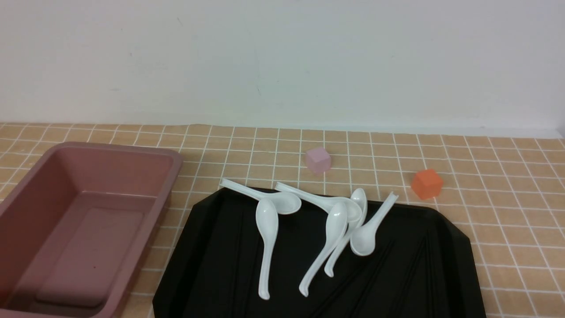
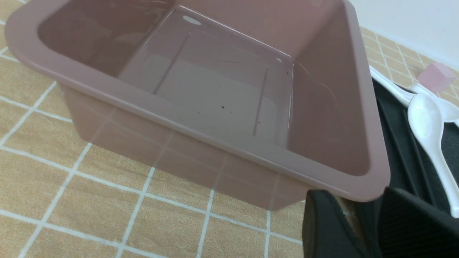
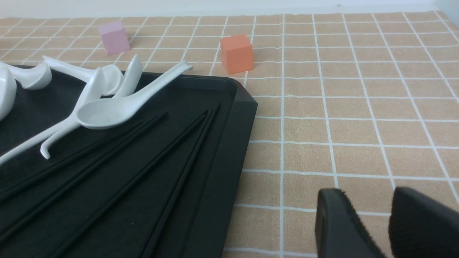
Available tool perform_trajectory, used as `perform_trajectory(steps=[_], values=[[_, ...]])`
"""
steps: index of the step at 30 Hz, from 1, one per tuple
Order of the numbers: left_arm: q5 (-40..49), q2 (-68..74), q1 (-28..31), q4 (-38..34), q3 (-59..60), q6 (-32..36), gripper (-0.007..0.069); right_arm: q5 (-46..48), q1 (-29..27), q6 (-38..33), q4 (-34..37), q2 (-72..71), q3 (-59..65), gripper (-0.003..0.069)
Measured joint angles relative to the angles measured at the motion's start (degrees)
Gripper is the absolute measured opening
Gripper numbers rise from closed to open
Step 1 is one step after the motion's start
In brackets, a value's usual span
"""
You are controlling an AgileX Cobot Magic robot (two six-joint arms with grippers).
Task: On brown tablecloth take chopsticks from black tray and put them in box.
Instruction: 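Reach over to the black tray and grasp a pair of chopsticks with the left gripper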
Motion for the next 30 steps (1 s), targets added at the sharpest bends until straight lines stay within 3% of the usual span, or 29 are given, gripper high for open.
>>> perform_trajectory(steps=[7, 9, 15, 17, 23, 25, 30], values=[[-0.26, 0.00, 0.00, 0.00, 0.00, 0.00, 0.0239, 0.00, 0.00, 0.00, 0.00, 0.00, 0.00, 0.0240], [-0.93, 0.00, 0.00, -2.86, 0.00, -1.29, 0.0239, 0.00, 0.00, 0.00, 0.00, 0.00, 0.00, 0.0240], [-2.31, 0.00, 0.00, -17.75, 0.00, -9.88, 0.0239, 0.00, 0.00, 0.00, 0.00, 0.00, 0.00, 0.0240], [-3.36, 0.00, 0.00, -26.36, 0.00, -14.14, 0.0239, 0.00, 0.00, 0.00, 0.00, 0.00, 0.00, 0.0240], [-7.35, 0.00, 0.00, -39.31, 0.00, -16.08, 0.0234, 0.00, 0.00, 0.00, 0.00, 0.00, 0.00, 0.0240], [-11.22, 0.00, -0.05, -44.08, -0.78, -14.87, 0.0191, 0.00, 0.00, 0.00, 0.00, 0.00, 0.00, 0.0240], [-14.09, 0.00, -0.05, -44.89, -8.24, -6.44, 0.0057, 0.00, 0.00, 0.00, 0.00, 0.00, 0.00, 0.0240]])
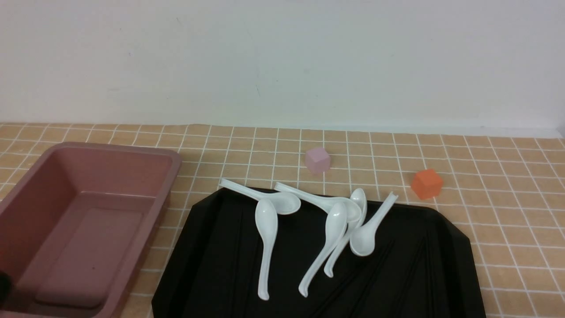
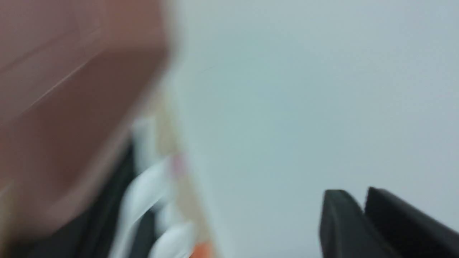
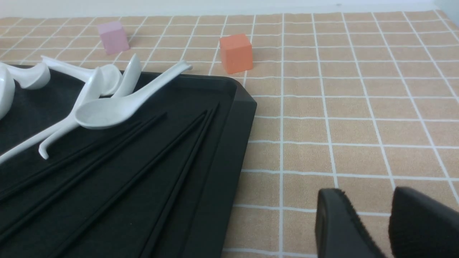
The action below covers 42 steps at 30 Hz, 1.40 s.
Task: On brown tablecloth take chopsticks from black tray and put them in box.
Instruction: 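Reach over to the black tray and grasp a pair of chopsticks with the left gripper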
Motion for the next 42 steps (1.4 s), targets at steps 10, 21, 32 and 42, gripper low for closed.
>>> perform_trajectory(steps=[10, 21, 32, 42], values=[[36.55, 34.12, 0.00, 12.24, -30.83, 15.67, -0.0013, 0.00, 0.00, 0.00, 0.00, 0.00, 0.00, 0.0240], [53.88, 79.54, -8.51, 20.60, -44.72, 22.50, -0.0013, 0.00, 0.00, 0.00, 0.00, 0.00, 0.00, 0.0240], [41.68, 92.62, -28.49, 37.12, -52.46, -2.89, -0.0013, 0.00, 0.00, 0.00, 0.00, 0.00, 0.00, 0.0240], [41.40, 94.61, -31.24, 39.96, -53.46, -7.49, 0.0216, 0.00, 0.00, 0.00, 0.00, 0.00, 0.00, 0.0240]])
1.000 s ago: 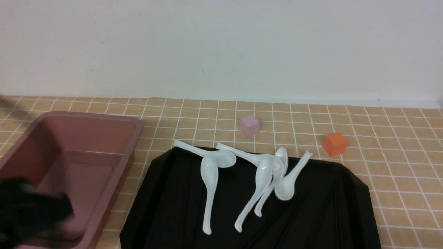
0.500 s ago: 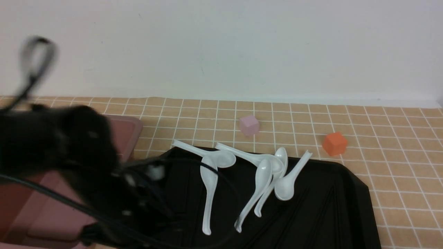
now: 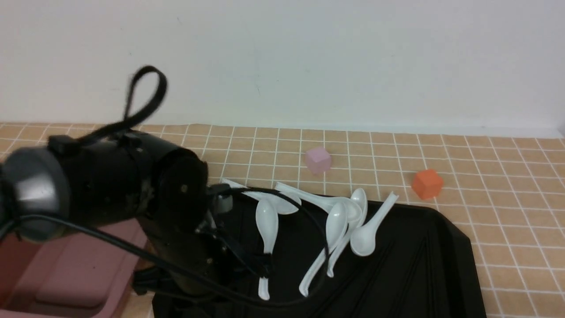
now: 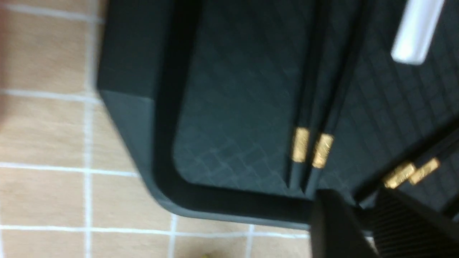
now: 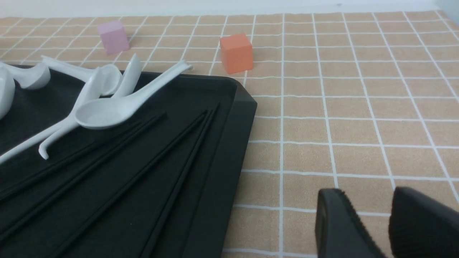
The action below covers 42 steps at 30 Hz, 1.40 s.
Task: On brown tablecloth take chopsticks from black tray and put them in box.
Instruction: 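Reach over to the black tray and grasp a pair of chopsticks with the left gripper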
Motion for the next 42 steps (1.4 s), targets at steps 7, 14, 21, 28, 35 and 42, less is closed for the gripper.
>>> perform_trajectory(steps=[7, 14, 21, 28, 35, 42], values=[[-4.58, 4.34, -3.62, 1.50, 0.00, -1.26, 0.0461, 0.00, 0.00, 0.00, 0.00, 0.00, 0.00, 0.0240], [-9.86, 8.56, -3.61, 6.25, -0.12, -1.32, 0.0487, 0.00, 0.00, 0.00, 0.00, 0.00, 0.00, 0.0240], [-11.34, 11.34, -3.61, 10.97, -0.12, -1.32, 0.0467, 0.00, 0.00, 0.00, 0.00, 0.00, 0.00, 0.0240], [-11.45, 11.74, -3.61, 12.33, -0.12, -1.13, 0.0400, 0.00, 0.00, 0.00, 0.00, 0.00, 0.00, 0.0240], [-11.62, 12.74, -3.73, 12.82, -0.80, -0.47, 0.0221, 0.00, 0.00, 0.00, 0.00, 0.00, 0.00, 0.0240], [-10.83, 13.11, -3.91, 12.67, -1.23, -0.46, 0.0116, 0.00, 0.00, 0.00, 0.00, 0.00, 0.00, 0.0240]])
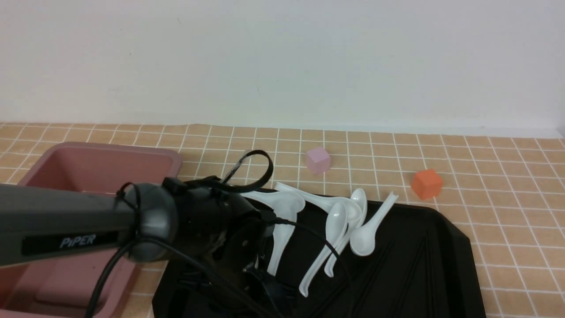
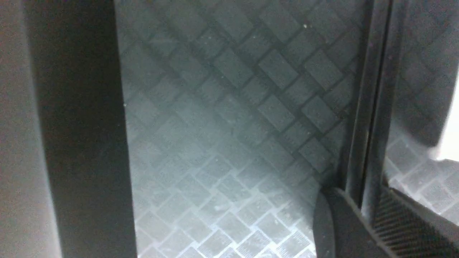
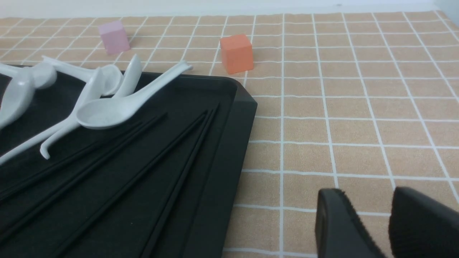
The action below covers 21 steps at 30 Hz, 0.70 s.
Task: On brown tablecloth take chopsticks from black tray and put them in box.
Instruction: 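Reach over to the black tray and grasp a pair of chopsticks with the left gripper, then place the chopsticks into the pink bin with the left gripper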
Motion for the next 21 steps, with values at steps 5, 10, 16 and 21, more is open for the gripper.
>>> perform_trajectory(steps=[5, 10, 16, 21], values=[[3.28, -1.11, 0.00, 1.00, 0.18, -0.05, 0.0116, 0.00, 0.00, 0.00, 0.00, 0.00, 0.00, 0.0240], [9.20, -6.41, 0.20, 2.19, 0.82, -2.27, 0.0116, 0.00, 0.00, 0.00, 0.00, 0.00, 0.00, 0.0240], [12.40, -19.23, 0.58, 7.19, 0.82, -8.13, 0.0116, 0.00, 0.00, 0.00, 0.00, 0.00, 0.00, 0.0240], [17.27, -28.58, 7.92, 10.30, 0.82, -10.97, 0.0116, 0.00, 0.00, 0.00, 0.00, 0.00, 0.00, 0.0240]])
